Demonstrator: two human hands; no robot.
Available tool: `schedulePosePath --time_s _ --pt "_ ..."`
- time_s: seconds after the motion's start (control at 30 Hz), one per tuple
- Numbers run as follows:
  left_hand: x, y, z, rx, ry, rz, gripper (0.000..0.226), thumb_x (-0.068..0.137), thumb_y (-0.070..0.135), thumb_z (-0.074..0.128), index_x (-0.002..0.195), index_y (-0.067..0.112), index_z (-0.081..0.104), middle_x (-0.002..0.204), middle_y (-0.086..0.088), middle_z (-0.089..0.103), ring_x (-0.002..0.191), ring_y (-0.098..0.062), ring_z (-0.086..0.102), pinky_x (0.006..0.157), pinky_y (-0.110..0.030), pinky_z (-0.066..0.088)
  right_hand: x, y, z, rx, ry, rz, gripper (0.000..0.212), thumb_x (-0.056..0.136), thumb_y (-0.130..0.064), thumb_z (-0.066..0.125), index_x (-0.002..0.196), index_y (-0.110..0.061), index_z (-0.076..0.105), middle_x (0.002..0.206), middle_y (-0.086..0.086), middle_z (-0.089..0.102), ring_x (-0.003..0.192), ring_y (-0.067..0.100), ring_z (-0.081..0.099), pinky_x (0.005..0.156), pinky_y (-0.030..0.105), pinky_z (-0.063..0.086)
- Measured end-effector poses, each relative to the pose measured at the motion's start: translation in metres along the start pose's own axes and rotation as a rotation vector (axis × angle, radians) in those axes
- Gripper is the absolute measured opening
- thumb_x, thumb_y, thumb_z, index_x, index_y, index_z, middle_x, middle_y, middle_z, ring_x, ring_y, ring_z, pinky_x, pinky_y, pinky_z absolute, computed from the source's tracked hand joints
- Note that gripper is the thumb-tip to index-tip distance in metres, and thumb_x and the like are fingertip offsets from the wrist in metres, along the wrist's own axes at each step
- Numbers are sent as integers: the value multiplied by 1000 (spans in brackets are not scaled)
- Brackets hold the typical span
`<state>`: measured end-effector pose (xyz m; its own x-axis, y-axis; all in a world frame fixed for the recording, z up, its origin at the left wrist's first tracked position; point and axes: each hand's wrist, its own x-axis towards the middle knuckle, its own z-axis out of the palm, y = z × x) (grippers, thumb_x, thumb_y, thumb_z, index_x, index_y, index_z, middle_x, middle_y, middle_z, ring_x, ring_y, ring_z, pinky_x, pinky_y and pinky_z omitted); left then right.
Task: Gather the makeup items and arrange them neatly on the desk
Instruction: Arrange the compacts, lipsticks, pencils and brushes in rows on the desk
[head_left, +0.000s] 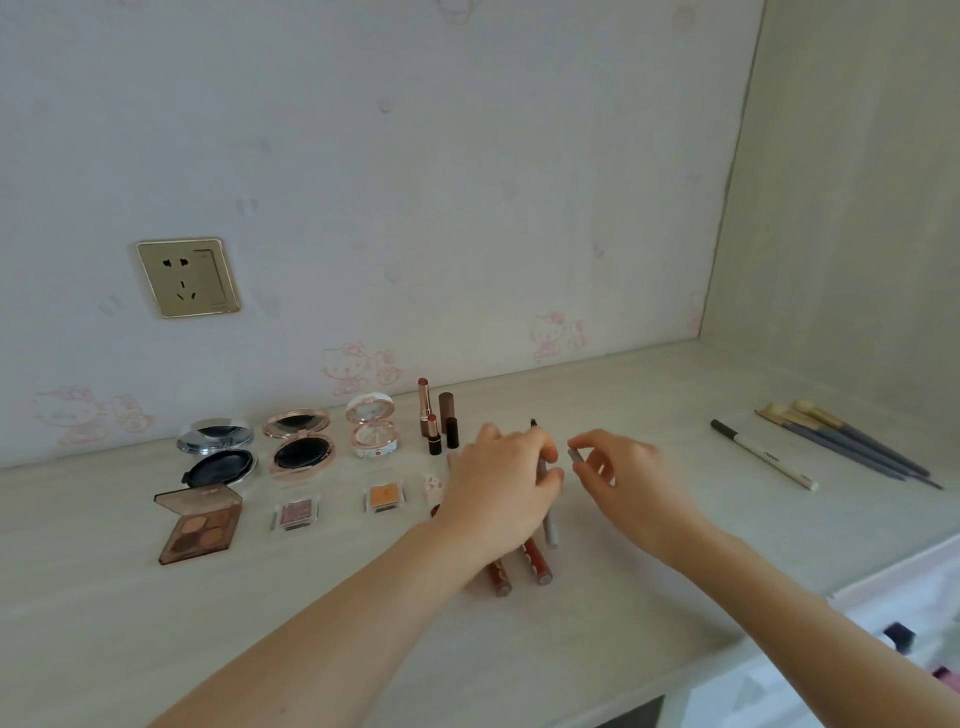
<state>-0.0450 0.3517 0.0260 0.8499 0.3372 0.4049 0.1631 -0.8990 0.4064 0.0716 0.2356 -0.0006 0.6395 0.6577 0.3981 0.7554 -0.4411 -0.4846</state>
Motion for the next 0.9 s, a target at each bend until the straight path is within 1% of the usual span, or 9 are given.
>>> schedulePosePath --time_s 0.13,0.33,0.43,0.53,0.6,0.7,0.8,0.83,0.9 --pt "8 3 15 205 -100 9 26 96 39 45 112 22 56 99 6 65 107 -18 42 84 -35 38 -2 19 3 -138 -34 -38 27 96 -31 48 119 -23 60 100 -5 62 96 15 53 79 29 46" --pt "13 -4 26 373 -143 47 35 97 45 39 107 22 63 100 4 64 103 -20 42 88 -36 33 -5 25 3 -239 -52 -114 30 96 -33 46 123 -25 57 107 -4 60 104 16 51 80 24 41" --pt "10 -6 25 408 -157 47 39 98 46 36 108 22 66 101 3 63 103 -20 42 89 -36 32 -7 26 4 -252 -48 -141 33 96 -36 46 126 -26 56 108 -5 59 103 17 52 82 26 43" --pt "4 -7 20 381 -150 74 39 98 45 38 117 25 64 108 4 58 107 -19 40 89 -34 33 -10 26 4 -260 -48 -169 35 96 -39 46 127 -26 56 107 -5 58 103 17 52 83 27 44" --pt "-5 -7 16 318 -186 83 39 97 47 40 122 26 62 114 6 55 110 -17 39 91 -33 36 -12 27 1 -247 -41 -187 34 96 -41 46 125 -27 57 106 -6 58 101 17 53 83 26 44" --pt "-19 -10 8 285 -271 93 38 95 48 41 117 29 64 119 11 55 112 -14 39 96 -33 37 -17 28 -2 -225 -50 -225 30 96 -33 47 121 -25 61 106 -5 59 99 16 52 82 24 43" --pt "-27 -16 4 257 -306 117 34 93 47 42 105 27 67 113 13 60 111 -13 42 95 -33 39 -19 27 -2 -213 -80 -259 29 95 -22 48 120 -24 64 107 -6 58 96 16 50 82 23 41" --pt "-28 -18 3 244 -309 126 33 92 46 43 104 26 67 110 12 61 110 -13 44 94 -32 39 -18 25 0 -209 -82 -269 30 94 -21 49 120 -24 64 106 -6 58 96 16 50 82 23 41" --pt "-29 -19 2 229 -302 142 35 92 46 46 113 27 66 112 11 62 112 -14 46 96 -31 38 -17 21 3 -198 -86 -285 30 94 -21 50 121 -23 63 106 -5 59 96 17 51 83 25 43"
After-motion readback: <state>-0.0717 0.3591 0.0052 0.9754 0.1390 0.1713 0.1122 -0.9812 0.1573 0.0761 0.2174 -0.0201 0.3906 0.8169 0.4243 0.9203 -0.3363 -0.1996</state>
